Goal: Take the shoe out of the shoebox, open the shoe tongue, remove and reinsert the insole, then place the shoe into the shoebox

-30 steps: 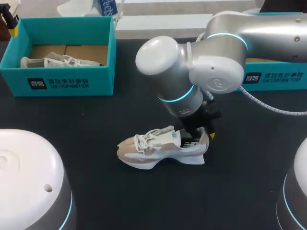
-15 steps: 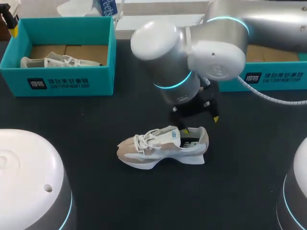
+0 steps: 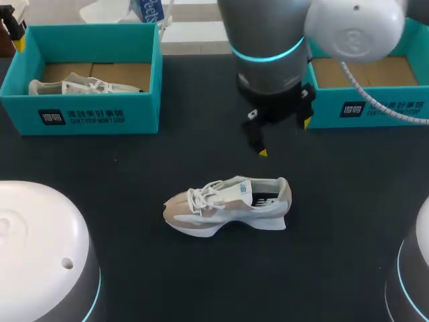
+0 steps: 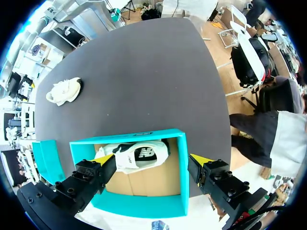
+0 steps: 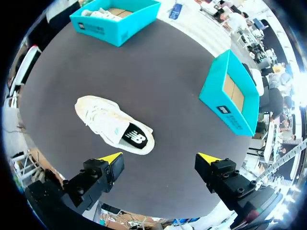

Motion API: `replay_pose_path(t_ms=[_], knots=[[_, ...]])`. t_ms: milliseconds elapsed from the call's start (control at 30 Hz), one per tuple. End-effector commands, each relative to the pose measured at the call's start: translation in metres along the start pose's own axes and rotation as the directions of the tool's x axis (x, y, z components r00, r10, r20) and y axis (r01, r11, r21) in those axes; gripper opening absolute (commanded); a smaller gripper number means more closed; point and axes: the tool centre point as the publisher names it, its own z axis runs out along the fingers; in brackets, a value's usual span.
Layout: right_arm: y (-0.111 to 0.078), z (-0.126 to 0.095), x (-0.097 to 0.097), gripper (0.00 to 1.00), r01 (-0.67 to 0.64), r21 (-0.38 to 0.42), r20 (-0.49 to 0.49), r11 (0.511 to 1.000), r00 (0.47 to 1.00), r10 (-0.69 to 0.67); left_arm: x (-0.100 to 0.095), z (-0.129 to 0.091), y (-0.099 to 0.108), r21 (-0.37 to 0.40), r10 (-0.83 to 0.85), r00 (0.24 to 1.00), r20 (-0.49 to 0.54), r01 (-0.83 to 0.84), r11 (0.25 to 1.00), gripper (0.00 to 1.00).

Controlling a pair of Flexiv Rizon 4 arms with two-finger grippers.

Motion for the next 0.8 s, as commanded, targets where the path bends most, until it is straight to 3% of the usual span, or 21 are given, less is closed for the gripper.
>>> replay_pose_path(t_ms=[33,633,700,767,800], knots=[[-0.004,0.002,-0.02,1.0,0.014,-0.015,-0.098,1.0,0.995,-0.015,0.0,0.0,-0.001,-0.001,0.0,1.0,-0.003,0.0,1.0,1.0],[-0.004,0.002,-0.02,1.0,0.014,-0.015,-0.098,1.0,0.995,-0.015,0.0,0.0,-0.001,-0.001,0.0,1.0,-0.003,0.0,1.0,1.0],[-0.004,0.001,-0.014,1.0,0.153,-0.117,-0.139,0.981,0.976,-0.168,0.0,0.0,-0.001,-0.001,0.0,1.0,-0.003,0.0,1.0,1.0],[-0.004,-0.001,-0.008,1.0,0.292,-0.218,-0.189,0.931,0.924,-0.334,0.0,0.0,-0.001,-0.001,0.0,1.0,-0.003,0.0,1.0,1.0],[-0.006,-0.003,-0.004,1.0,0.369,-0.291,-0.214,0.882,0.874,-0.437,0.0,0.0,-0.001,-0.001,0.0,1.0,-0.003,0.0,1.0,1.0]])
